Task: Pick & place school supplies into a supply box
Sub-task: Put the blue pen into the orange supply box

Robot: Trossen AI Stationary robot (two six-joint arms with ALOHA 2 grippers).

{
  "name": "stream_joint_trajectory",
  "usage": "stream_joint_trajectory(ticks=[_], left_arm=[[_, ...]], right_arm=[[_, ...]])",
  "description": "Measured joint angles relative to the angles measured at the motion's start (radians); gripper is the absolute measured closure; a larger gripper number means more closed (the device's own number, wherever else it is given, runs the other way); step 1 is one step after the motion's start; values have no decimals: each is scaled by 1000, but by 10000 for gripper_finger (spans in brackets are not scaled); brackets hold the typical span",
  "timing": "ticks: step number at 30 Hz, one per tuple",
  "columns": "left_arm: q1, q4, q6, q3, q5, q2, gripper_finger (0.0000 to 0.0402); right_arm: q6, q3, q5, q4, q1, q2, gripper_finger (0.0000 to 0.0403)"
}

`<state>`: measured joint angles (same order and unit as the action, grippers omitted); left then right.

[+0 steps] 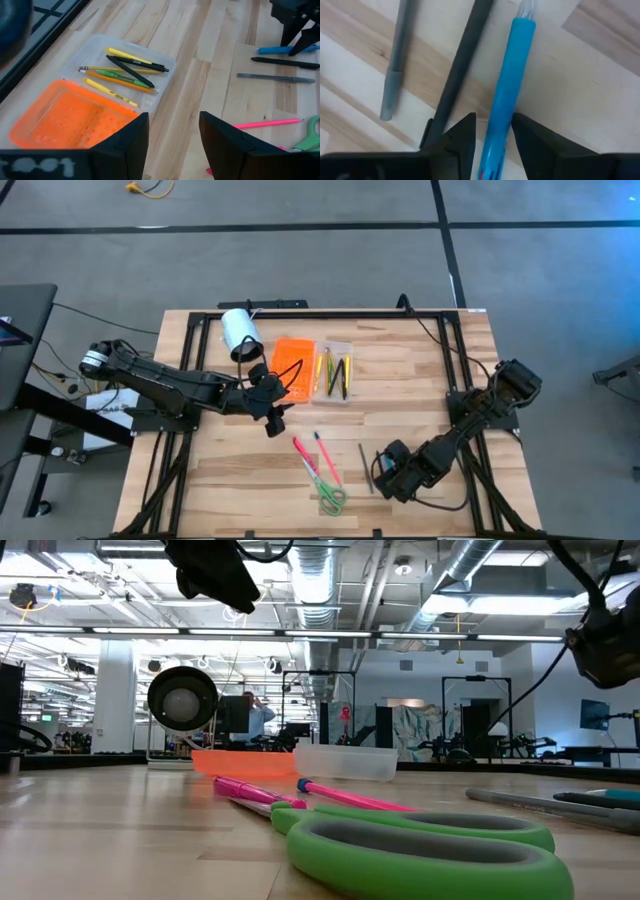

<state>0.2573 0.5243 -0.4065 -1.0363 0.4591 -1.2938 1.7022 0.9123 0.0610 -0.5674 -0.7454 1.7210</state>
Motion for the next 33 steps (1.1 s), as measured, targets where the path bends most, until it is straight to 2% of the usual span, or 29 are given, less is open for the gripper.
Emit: stream_joint_trajectory(ticks=[6, 21, 33], left_arm=[[0, 1, 0, 0, 2, 0, 237], [0, 1, -5, 0, 20, 0, 237], [0, 0, -9, 0, 20, 0, 237]], right_arm=[[0, -1, -9, -45, 12, -1, 281], [-61, -2, -15, -182, 33, 0, 372], [-53, -8, 35, -135, 52, -3, 375]])
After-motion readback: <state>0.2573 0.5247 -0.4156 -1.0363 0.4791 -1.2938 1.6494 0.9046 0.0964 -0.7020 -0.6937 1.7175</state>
